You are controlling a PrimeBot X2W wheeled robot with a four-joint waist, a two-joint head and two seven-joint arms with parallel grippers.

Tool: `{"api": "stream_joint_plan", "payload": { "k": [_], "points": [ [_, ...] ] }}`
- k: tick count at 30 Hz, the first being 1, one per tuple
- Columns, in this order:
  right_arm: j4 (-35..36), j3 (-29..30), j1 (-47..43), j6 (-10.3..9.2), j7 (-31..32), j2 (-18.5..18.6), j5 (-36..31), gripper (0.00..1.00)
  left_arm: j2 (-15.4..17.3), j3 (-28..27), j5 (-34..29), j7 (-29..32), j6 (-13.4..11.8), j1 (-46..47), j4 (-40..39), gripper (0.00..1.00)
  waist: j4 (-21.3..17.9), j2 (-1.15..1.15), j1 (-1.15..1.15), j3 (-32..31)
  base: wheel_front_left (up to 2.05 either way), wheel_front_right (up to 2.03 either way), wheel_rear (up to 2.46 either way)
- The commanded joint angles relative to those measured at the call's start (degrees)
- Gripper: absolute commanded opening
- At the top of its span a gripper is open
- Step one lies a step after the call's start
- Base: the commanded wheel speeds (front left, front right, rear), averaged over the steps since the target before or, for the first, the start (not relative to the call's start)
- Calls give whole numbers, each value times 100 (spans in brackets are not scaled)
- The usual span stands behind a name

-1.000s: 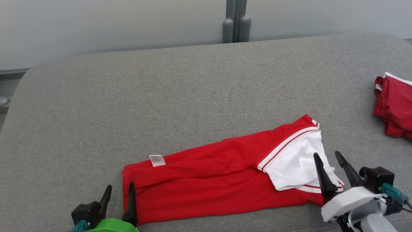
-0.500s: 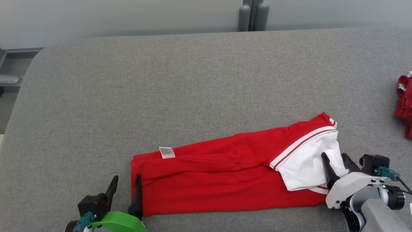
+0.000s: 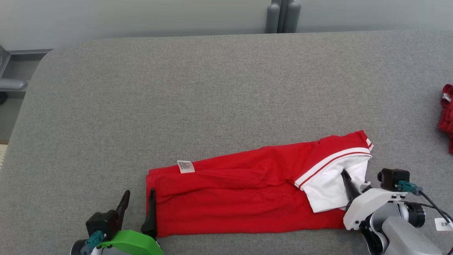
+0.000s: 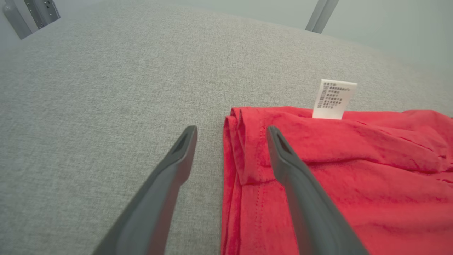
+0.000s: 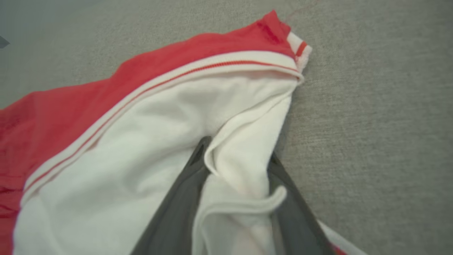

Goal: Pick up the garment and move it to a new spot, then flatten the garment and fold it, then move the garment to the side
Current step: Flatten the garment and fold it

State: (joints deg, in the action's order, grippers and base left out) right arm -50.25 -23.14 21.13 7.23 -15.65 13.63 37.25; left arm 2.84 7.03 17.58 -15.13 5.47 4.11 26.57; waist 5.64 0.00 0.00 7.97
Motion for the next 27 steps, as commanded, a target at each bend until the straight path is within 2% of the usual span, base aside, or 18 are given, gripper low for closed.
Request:
{"api": "stream_joint_plan", "payload": {
  "k": [1,5,7,12,17,21,27],
  "points": [
    [-156,-145,-86,24,124,0,98,0,17,-9,-31,4,-6,36,-9,100,3,0,0,-28,0,0,0],
    [-180,170,162,12,69,375,201,0,17,-23,-20,4,-4,6,-30,100,-11,0,0,-55,0,0,0],
    [-166,328,213,13,68,441,189,0,17,-29,-14,4,-4,-1,-38,100,-18,0,0,-60,0,0,0],
    [-171,1100,296,19,58,697,-203,0,17,-8,38,4,1,-25,-58,100,-50,0,0,-95,0,0,0],
    [203,1551,214,20,56,616,-659,0,17,-1,95,4,-18,-97,-27,100,-112,0,0,-174,0,0,0],
    [887,1161,24,23,56,366,-909,0,17,-14,121,4,-29,-162,20,100,-180,0,0,-273,0,0,0],
    [1818,-363,-216,24,56,86,-781,0,17,80,182,4,-5,-221,72,100,-171,0,0,-443,0,0,0]
  ]
}}
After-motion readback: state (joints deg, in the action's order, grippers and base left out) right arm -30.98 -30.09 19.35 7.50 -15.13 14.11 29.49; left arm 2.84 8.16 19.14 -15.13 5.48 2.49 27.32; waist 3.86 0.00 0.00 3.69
